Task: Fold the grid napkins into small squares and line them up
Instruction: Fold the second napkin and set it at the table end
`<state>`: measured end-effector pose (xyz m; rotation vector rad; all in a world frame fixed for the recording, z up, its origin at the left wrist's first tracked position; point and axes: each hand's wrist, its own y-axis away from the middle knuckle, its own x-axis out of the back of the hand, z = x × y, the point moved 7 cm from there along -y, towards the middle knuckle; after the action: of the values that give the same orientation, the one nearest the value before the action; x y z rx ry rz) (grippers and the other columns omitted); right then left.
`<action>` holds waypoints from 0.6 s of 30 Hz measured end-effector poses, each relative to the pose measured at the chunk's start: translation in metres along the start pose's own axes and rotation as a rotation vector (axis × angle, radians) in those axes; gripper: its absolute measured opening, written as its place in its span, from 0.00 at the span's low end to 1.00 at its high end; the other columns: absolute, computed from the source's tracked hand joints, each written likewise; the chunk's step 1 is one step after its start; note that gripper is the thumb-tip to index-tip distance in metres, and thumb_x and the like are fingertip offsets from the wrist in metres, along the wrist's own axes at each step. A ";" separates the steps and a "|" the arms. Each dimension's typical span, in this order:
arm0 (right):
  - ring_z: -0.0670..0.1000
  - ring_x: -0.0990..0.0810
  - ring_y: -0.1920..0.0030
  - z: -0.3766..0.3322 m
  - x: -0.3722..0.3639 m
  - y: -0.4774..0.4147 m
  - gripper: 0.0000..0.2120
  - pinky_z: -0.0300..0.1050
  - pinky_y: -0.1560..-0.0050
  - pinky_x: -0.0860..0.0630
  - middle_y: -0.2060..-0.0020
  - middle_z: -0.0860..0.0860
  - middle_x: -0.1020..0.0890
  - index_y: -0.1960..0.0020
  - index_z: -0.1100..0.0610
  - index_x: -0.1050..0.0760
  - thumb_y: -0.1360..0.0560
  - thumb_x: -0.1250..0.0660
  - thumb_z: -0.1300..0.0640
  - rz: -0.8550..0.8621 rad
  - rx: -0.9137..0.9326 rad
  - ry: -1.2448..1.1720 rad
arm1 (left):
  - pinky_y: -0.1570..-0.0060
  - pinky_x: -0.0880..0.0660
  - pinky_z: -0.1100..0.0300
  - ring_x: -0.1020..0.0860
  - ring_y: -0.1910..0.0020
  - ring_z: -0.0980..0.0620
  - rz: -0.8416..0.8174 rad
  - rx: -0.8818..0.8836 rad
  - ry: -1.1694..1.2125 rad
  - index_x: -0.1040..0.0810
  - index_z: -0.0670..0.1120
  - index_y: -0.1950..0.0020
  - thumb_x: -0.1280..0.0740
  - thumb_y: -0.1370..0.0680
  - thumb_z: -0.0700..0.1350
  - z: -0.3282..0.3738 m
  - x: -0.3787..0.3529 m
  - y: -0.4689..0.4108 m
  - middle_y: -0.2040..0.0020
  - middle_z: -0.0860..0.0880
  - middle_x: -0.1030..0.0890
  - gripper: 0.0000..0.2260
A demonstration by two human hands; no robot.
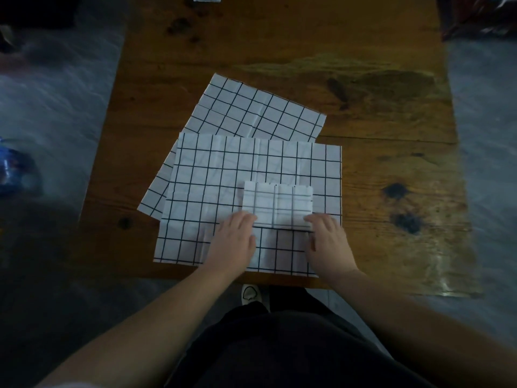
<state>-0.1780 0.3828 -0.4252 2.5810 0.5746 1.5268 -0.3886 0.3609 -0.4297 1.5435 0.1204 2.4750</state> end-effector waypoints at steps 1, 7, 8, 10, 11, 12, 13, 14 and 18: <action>0.55 0.34 0.25 -0.008 -0.008 0.003 0.25 0.55 0.23 0.38 0.28 0.53 0.28 0.27 0.56 0.31 0.23 0.37 0.61 -0.060 0.075 0.073 | 0.22 0.42 0.51 0.38 0.24 0.49 -0.041 -0.069 -0.023 0.33 0.46 0.24 0.39 0.17 0.46 0.009 -0.007 0.004 0.26 0.48 0.31 0.21; 0.51 0.63 0.20 -0.028 -0.056 0.011 0.33 0.54 0.21 0.64 0.18 0.50 0.57 0.19 0.53 0.61 0.23 0.64 0.45 -0.286 0.190 0.374 | 0.23 0.67 0.52 0.57 0.18 0.50 -0.198 -0.171 -0.282 0.51 0.45 0.17 0.49 0.15 0.51 0.026 -0.039 0.008 0.17 0.47 0.52 0.28; 0.50 0.65 0.20 -0.028 -0.060 0.011 0.32 0.54 0.21 0.65 0.19 0.50 0.59 0.20 0.52 0.64 0.23 0.66 0.44 -0.294 0.182 0.391 | 0.24 0.69 0.53 0.58 0.18 0.50 -0.206 -0.174 -0.304 0.52 0.45 0.17 0.49 0.15 0.52 0.026 -0.041 0.007 0.17 0.47 0.52 0.28; 0.49 0.66 0.20 -0.026 -0.063 0.010 0.31 0.56 0.20 0.63 0.19 0.49 0.60 0.21 0.51 0.66 0.22 0.67 0.43 -0.299 0.159 0.412 | 0.25 0.71 0.53 0.58 0.18 0.50 -0.218 -0.185 -0.328 0.53 0.45 0.17 0.51 0.15 0.54 0.026 -0.042 0.007 0.17 0.47 0.53 0.28; 0.49 0.66 0.20 -0.024 -0.065 0.010 0.32 0.56 0.20 0.62 0.19 0.49 0.60 0.21 0.51 0.66 0.22 0.68 0.43 -0.301 0.147 0.420 | 0.25 0.70 0.53 0.59 0.19 0.50 -0.235 -0.184 -0.333 0.54 0.46 0.17 0.52 0.15 0.55 0.024 -0.043 0.007 0.17 0.48 0.54 0.28; 0.49 0.66 0.20 -0.023 -0.065 0.010 0.32 0.56 0.20 0.62 0.19 0.48 0.60 0.20 0.51 0.65 0.22 0.68 0.42 -0.306 0.137 0.425 | 0.24 0.69 0.53 0.59 0.19 0.51 -0.254 -0.178 -0.331 0.55 0.46 0.17 0.53 0.14 0.55 0.021 -0.045 0.007 0.17 0.48 0.55 0.28; 0.49 0.65 0.20 -0.022 -0.064 0.011 0.33 0.55 0.20 0.63 0.19 0.48 0.60 0.19 0.51 0.64 0.23 0.69 0.42 -0.311 0.129 0.424 | 0.23 0.67 0.52 0.60 0.19 0.51 -0.267 -0.174 -0.329 0.56 0.47 0.17 0.53 0.14 0.55 0.018 -0.046 0.008 0.17 0.48 0.56 0.28; 0.49 0.65 0.20 -0.021 -0.063 0.012 0.35 0.55 0.20 0.63 0.19 0.49 0.60 0.19 0.52 0.63 0.23 0.68 0.42 -0.313 0.123 0.418 | 0.22 0.65 0.51 0.60 0.19 0.51 -0.270 -0.169 -0.326 0.57 0.48 0.17 0.53 0.14 0.56 0.014 -0.046 0.008 0.17 0.49 0.56 0.28; 0.48 0.63 0.19 -0.008 -0.054 0.021 0.32 0.53 0.20 0.63 0.18 0.50 0.58 0.17 0.54 0.60 0.20 0.63 0.44 -0.266 0.047 0.407 | 0.21 0.63 0.49 0.63 0.20 0.52 -0.274 -0.105 -0.339 0.61 0.49 0.18 0.56 0.15 0.58 -0.004 -0.039 0.012 0.18 0.50 0.60 0.28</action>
<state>-0.2023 0.3427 -0.4605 2.1158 0.9558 1.9619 -0.3772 0.3406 -0.4629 1.7429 0.1323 1.9540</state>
